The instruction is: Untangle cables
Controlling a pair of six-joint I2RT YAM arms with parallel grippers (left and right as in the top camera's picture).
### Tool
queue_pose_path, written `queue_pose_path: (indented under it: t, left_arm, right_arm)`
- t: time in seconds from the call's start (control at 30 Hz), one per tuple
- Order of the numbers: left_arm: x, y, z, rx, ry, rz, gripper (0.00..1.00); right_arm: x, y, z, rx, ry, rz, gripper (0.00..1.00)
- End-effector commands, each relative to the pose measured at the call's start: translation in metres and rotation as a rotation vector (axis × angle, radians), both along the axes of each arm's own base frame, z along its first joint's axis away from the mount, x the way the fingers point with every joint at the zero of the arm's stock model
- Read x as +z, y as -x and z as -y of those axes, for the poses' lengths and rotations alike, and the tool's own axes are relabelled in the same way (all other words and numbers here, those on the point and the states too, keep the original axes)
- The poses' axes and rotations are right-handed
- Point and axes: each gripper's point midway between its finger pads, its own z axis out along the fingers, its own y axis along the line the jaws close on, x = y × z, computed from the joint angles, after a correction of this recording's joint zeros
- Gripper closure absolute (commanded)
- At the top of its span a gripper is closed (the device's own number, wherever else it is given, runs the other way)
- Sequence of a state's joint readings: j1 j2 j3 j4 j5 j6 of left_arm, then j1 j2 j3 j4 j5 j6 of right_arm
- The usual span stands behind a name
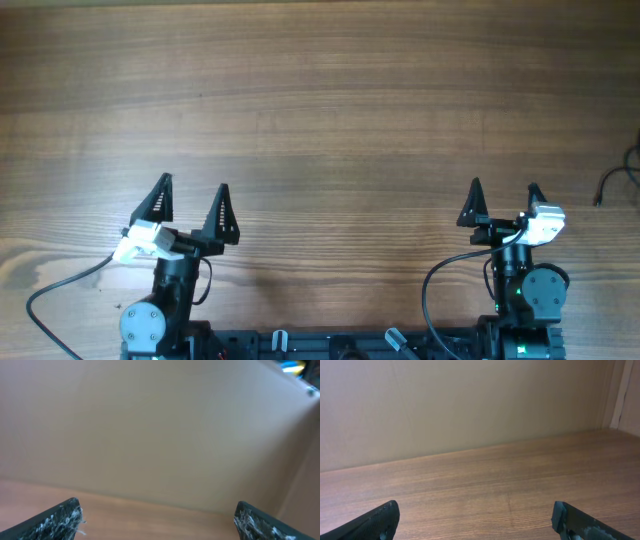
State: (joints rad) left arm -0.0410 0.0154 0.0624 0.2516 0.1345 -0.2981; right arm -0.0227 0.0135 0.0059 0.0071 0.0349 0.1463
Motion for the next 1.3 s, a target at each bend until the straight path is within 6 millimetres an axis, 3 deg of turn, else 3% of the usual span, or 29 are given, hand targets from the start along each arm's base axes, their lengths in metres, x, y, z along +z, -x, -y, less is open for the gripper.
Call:
queue_pose_path:
  t: [0.0, 0.27, 1.27]
  left_arm:
    - [-0.031, -0.01, -0.018, 0.097, 0.031, -0.08, 0.0]
    - [-0.101, -0.016, -0.038, 0.219, 0.009, -0.36, 0.0]
    - [-0.102, -0.016, -0.037, 0.221, -0.021, -0.361, 0.0]
  right_arm:
    - [0.003, 0.001, 0.003, -0.017, -0.013, 0.015, 0.0]
    - [0.003, 0.001, 0.003, -0.017, -0.013, 0.015, 0.0]
    - [0.003, 0.001, 0.003, -0.017, -0.013, 0.015, 0.0]
